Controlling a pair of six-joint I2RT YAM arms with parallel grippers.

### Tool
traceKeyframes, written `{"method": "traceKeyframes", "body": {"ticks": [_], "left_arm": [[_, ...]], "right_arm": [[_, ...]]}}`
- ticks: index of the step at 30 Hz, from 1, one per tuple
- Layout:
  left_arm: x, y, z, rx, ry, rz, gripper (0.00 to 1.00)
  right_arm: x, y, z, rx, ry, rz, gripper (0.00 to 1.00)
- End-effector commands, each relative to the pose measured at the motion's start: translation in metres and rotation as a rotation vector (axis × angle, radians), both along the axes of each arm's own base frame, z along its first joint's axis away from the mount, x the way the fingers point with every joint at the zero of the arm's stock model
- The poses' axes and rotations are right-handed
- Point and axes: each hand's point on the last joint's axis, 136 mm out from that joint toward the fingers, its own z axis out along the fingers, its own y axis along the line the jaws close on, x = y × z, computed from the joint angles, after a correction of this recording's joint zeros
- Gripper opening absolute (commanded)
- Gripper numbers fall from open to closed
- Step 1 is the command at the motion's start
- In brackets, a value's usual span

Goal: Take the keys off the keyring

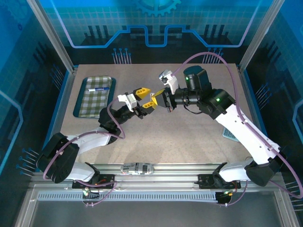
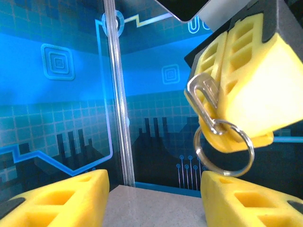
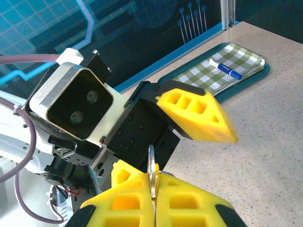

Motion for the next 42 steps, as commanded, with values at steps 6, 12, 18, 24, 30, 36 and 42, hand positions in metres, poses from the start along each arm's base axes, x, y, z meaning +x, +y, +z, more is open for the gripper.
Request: {"method": "traceKeyframes", "body": {"ticks": [6, 12, 18, 24, 30, 36, 42], "left_arm": [[-0.011, -0.007, 0.024, -0.013, -0.101, -0.047, 0.54], [-0.013, -0.007, 0.025, -0.009, -0.113, -0.052, 0.49], [-0.017, -0.007, 0.023, -0.002, -0.115, -0.067, 0.50], [-0.019, -0.010, 0.017, 0.013, -0.107, -0.085, 0.50], [-0.017, -0.011, 0.016, 0.014, -0.106, -0.081, 0.50], [-0.014, -0.013, 0.016, 0.016, -0.109, -0.075, 0.49], [-0.014, -0.012, 0.023, 0.008, -0.132, -0.063, 0.48]], "right_arm": [[0.000, 0.002, 0.001, 0.032, 0.044, 0.015, 0.00], [0.000, 0.002, -0.002, 0.018, 0.057, 0.015, 0.00], [0.003, -0.002, 0.000, 0.023, 0.059, -0.005, 0.00], [0.007, -0.006, 0.004, 0.021, 0.054, -0.031, 0.00], [0.009, -0.008, 0.003, 0.008, 0.062, -0.042, 0.00], [0.006, -0.006, 0.006, 0.024, 0.073, -0.024, 0.00], [0.003, -0.005, 0.003, 0.019, 0.089, -0.013, 0.00]]}}
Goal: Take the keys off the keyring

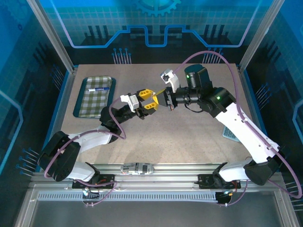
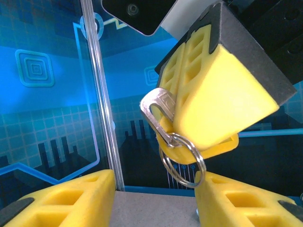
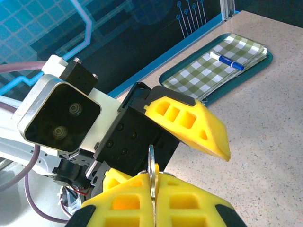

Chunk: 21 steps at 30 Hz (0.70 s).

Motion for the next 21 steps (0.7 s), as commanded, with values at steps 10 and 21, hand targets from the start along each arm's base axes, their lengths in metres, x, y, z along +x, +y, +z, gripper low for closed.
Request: {"method": "traceKeyframes", "body": {"ticks": [10, 21], "left_arm": [[-0.011, 0.002, 0.027, -0.032, -0.105, 0.002, 0.41], [-0.021, 0.003, 0.034, -0.027, -0.141, -0.024, 0.16]], "right_arm": [[-0.004, -0.001, 0.004, 0.008, 0.028, 0.018, 0.00], [-0.006, -0.005, -0.002, -0.002, 0.039, 0.012, 0.00]]}}
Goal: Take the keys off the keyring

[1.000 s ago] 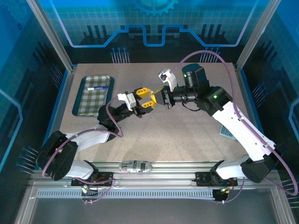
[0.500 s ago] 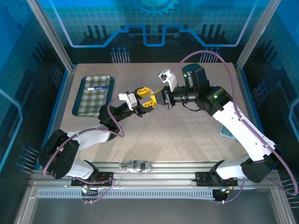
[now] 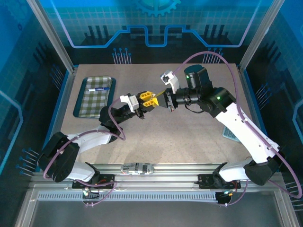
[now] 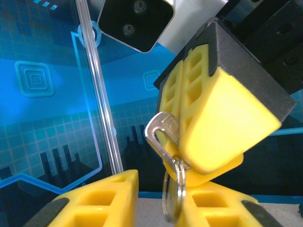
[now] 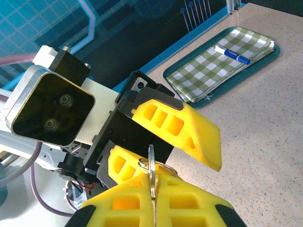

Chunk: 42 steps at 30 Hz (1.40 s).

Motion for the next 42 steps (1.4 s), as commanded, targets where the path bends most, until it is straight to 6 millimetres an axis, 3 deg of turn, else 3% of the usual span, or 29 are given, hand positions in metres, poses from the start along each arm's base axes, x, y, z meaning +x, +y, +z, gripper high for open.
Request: {"method": "traceKeyframes", "body": {"ticks": [1, 5, 19, 33, 42], "left_arm": [[-0.016, 0.003, 0.027, -0.033, -0.094, -0.026, 0.12], [-0.020, 0.003, 0.028, -0.030, -0.102, -0.036, 0.00], [-0.018, 0.007, 0.028, -0.029, 0.026, -0.088, 0.00], [-0.017, 0.008, 0.036, -0.004, 0.123, -0.125, 0.00], [-0.016, 0.006, 0.038, 0.030, 0.162, -0.115, 0.00]], "right_arm": [[-0.001, -0.006, 0.001, 0.003, 0.013, -0.007, 0.00], [0.001, -0.008, -0.002, 0.001, 0.014, -0.013, 0.00], [-0.002, -0.015, -0.004, -0.038, -0.262, 0.009, 0.00], [-0.013, -0.020, -0.025, -0.162, -0.562, 0.080, 0.00], [-0.026, -0.010, -0.045, -0.286, -0.672, 0.175, 0.00]]}}
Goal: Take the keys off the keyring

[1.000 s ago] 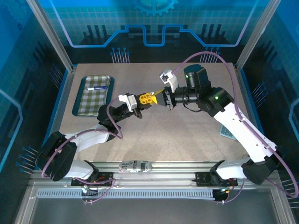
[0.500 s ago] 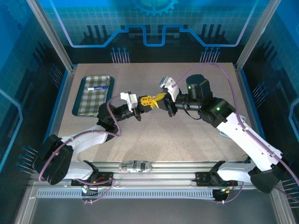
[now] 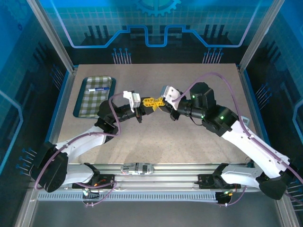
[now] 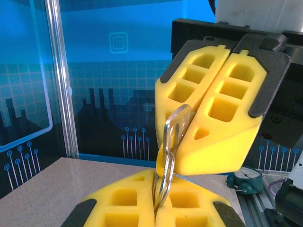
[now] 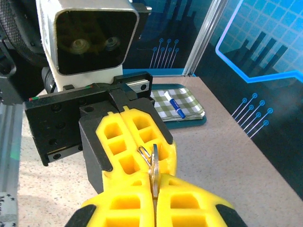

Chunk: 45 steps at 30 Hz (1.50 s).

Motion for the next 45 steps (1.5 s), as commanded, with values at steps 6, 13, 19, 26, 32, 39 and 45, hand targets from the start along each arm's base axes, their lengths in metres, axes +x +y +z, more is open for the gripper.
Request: {"method": "traceKeyframes", "body": {"ticks": [6, 13, 19, 26, 32, 39, 45], "left_arm": [[0.000, 0.016, 0.050, -0.073, -0.069, 0.062, 0.00], [-0.004, 0.014, 0.054, -0.055, -0.083, 0.045, 0.00], [-0.009, 0.010, 0.052, -0.020, -0.102, 0.049, 0.00], [-0.015, 0.010, 0.053, -0.012, -0.105, 0.035, 0.00], [-0.019, 0.012, 0.054, -0.016, -0.107, 0.022, 0.00], [-0.020, 0.013, 0.056, -0.029, -0.096, -0.008, 0.00], [-0.024, 0.008, 0.054, -0.012, -0.088, -0.039, 0.00]], "right_arm": [[-0.026, 0.010, -0.049, -0.200, -0.046, 0.106, 0.00], [-0.031, 0.018, -0.054, -0.227, -0.084, 0.137, 0.00], [-0.026, 0.030, -0.067, -0.282, -0.126, 0.129, 0.00], [-0.030, 0.042, -0.080, -0.328, -0.174, 0.170, 0.00], [-0.046, 0.032, -0.089, -0.340, -0.216, 0.257, 0.00], [-0.045, 0.017, -0.088, -0.339, -0.281, 0.257, 0.00], [-0.020, 0.022, -0.067, -0.270, -0.271, 0.125, 0.00]]}}
